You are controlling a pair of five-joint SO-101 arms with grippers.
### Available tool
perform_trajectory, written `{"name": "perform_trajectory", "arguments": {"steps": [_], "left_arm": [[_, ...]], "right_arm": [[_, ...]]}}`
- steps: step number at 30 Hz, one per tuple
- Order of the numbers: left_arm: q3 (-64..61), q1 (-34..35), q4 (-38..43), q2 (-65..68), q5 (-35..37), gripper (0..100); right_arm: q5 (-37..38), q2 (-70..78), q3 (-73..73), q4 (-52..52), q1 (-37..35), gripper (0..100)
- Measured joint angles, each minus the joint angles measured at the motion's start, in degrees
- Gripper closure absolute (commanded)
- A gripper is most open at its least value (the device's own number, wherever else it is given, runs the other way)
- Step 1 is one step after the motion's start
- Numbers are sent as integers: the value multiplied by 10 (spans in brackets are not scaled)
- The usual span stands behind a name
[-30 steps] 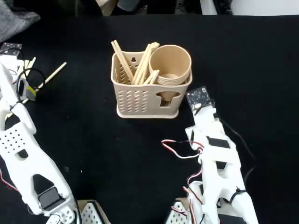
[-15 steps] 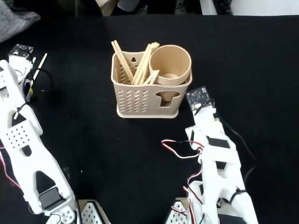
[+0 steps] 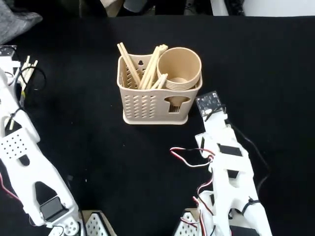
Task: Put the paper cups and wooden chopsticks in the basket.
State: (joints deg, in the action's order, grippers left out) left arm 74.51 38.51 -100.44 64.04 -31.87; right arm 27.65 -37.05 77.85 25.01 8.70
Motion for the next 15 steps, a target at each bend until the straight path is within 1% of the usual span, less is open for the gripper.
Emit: {"name": "perform_trajectory", "arguments": {"steps": [8,13,15], "left_arm": [[-304,-10,0,-244,3,972],[-418,-25,2,-365,4,972],[-452,-25,25,-392,4,972]], "right_arm": [[0,0,0,0,0,986],[0,0,0,0,0,986],[0,0,0,0,0,986]]}}
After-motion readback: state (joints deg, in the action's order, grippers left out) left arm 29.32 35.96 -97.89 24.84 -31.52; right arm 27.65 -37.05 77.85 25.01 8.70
